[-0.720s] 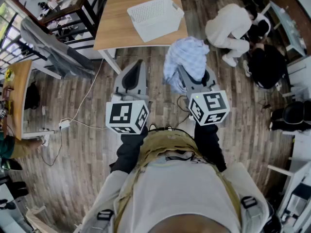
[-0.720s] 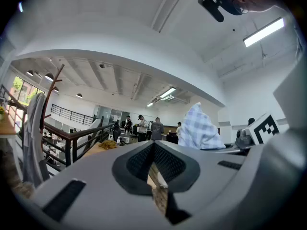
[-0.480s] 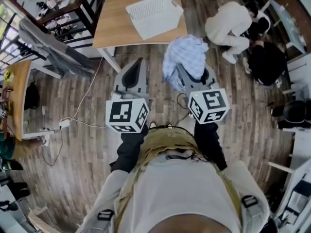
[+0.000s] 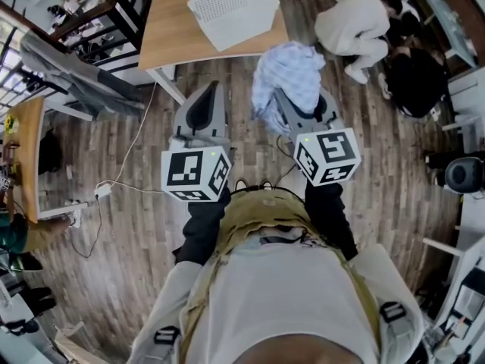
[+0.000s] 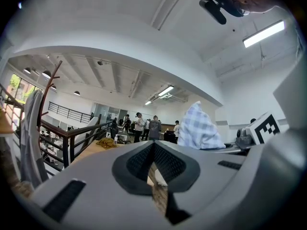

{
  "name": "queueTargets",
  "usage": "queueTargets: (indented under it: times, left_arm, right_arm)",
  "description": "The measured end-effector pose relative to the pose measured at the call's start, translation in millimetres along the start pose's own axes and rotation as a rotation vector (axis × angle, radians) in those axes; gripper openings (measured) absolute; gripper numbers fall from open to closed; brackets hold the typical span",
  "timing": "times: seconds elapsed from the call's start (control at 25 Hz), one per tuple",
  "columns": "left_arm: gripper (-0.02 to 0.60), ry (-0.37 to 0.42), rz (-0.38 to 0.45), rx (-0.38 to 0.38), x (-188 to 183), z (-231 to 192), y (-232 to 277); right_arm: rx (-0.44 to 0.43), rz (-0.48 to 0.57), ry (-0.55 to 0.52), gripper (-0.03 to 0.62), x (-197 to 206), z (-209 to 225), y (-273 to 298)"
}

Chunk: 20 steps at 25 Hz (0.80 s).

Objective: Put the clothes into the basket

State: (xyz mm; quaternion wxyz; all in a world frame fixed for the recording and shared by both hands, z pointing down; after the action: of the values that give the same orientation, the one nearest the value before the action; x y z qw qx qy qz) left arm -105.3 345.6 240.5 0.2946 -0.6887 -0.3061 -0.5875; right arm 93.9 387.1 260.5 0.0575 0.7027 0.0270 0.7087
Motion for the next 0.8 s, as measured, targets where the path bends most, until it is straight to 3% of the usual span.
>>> queueTargets:
  times: [0.8]
  left_arm:
    - [0.002, -0.029, -0.047, 0.020, 21, -29, -14]
  right_arm:
    - [0.007, -0.024, 0.040, 0.184, 21, -32, 15]
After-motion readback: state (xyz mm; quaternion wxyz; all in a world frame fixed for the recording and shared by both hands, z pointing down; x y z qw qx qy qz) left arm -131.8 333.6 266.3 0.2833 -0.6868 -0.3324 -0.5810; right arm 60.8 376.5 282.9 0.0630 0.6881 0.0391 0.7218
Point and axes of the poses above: the fingertips, and each gripper's own axes: y forward along the fingers, z to its right, x out of its underside, the point moved 8 cm from there along -y, backward along the fingers, and after that the axes turned 10 degrees about x, right-handed, at the moved point
